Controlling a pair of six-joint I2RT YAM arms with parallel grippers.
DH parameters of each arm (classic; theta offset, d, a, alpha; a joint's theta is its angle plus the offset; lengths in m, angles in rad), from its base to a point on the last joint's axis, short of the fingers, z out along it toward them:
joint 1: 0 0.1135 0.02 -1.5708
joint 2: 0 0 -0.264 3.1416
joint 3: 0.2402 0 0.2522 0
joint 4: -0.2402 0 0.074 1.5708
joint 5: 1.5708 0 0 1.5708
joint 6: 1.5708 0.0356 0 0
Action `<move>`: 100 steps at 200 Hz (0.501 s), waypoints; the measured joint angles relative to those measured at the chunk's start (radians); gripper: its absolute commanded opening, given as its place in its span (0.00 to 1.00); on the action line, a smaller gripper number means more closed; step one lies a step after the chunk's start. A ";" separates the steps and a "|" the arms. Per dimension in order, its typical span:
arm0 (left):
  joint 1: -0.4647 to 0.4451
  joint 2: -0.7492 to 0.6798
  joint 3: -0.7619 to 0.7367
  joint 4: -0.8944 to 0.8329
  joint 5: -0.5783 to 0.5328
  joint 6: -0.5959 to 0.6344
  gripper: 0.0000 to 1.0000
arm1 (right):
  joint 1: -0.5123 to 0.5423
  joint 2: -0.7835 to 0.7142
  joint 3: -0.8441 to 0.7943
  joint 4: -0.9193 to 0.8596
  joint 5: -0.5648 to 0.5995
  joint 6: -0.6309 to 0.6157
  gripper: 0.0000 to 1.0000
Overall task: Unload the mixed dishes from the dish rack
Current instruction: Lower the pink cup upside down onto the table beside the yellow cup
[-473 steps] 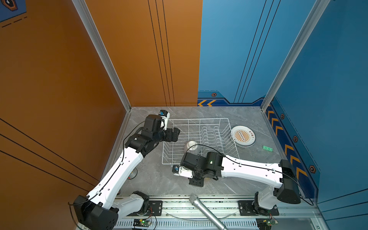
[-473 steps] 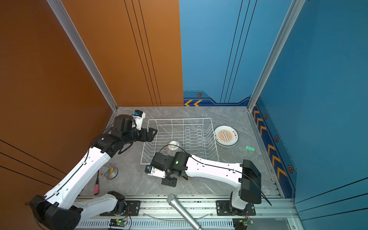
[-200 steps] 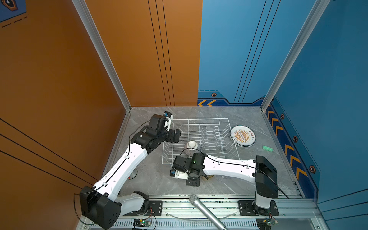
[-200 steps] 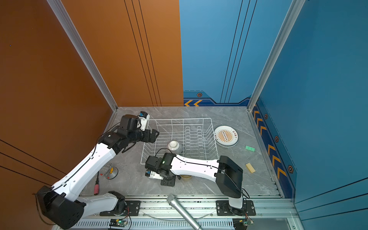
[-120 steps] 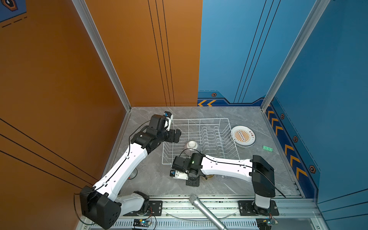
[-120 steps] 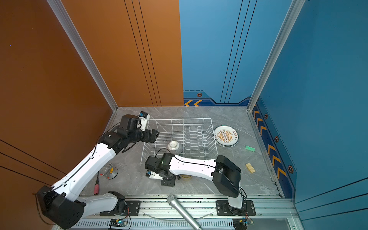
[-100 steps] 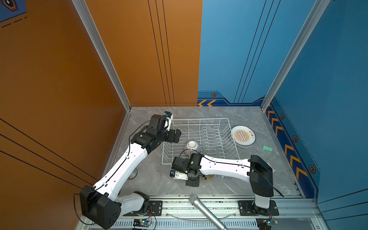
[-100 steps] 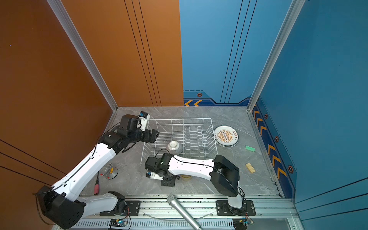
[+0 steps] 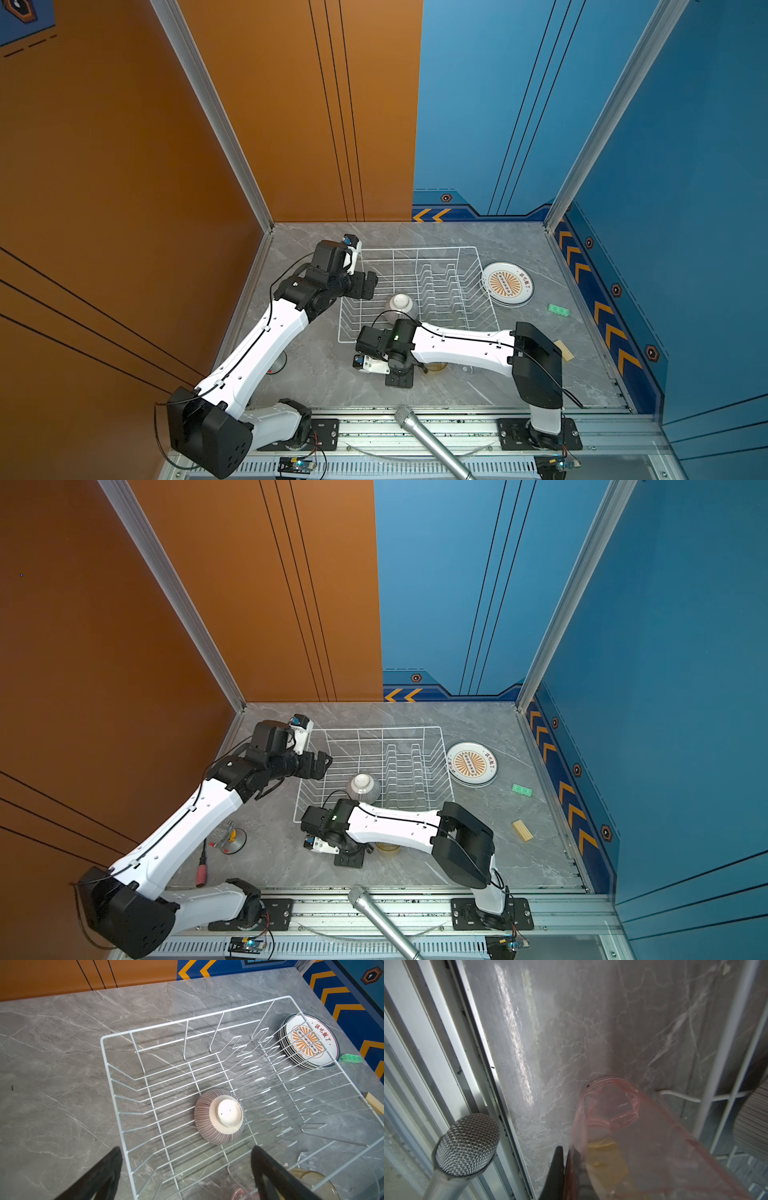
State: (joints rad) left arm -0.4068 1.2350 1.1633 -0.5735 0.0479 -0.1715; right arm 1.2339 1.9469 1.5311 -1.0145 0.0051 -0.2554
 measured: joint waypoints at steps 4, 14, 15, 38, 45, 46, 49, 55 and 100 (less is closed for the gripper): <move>0.000 0.000 0.000 0.000 0.000 0.000 0.97 | 0.000 0.003 0.000 0.000 0.000 0.000 0.01; 0.000 0.000 -0.001 0.000 0.000 0.000 0.97 | 0.000 0.009 0.005 -0.004 0.000 -0.003 0.00; 0.000 0.000 -0.001 0.000 0.000 0.000 0.97 | 0.000 0.010 0.006 -0.004 0.000 -0.003 0.01; 0.000 0.000 -0.002 0.000 0.000 0.003 0.97 | 0.000 0.013 0.011 -0.008 0.000 -0.003 0.01; 0.000 0.000 -0.002 0.000 0.000 0.004 0.97 | 0.000 0.013 0.012 -0.008 0.000 -0.003 0.01; 0.000 0.000 -0.002 0.000 0.000 0.004 0.97 | 0.000 0.013 0.012 -0.008 0.000 -0.003 0.01; 0.000 0.000 -0.002 0.000 0.000 0.005 0.97 | -0.001 0.015 0.013 -0.010 0.000 -0.003 0.01; 0.000 0.000 -0.002 0.000 0.000 0.007 0.97 | -0.001 0.016 0.015 -0.012 0.000 -0.003 0.02; 0.000 0.000 -0.002 0.000 0.000 0.011 0.97 | -0.004 0.017 0.016 -0.020 0.000 -0.003 0.12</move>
State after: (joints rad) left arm -0.4068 1.2350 1.1614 -0.5735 0.0479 -0.1608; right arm 1.2301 1.9640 1.5475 -1.0344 0.0051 -0.2588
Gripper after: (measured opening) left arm 0.973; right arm 0.079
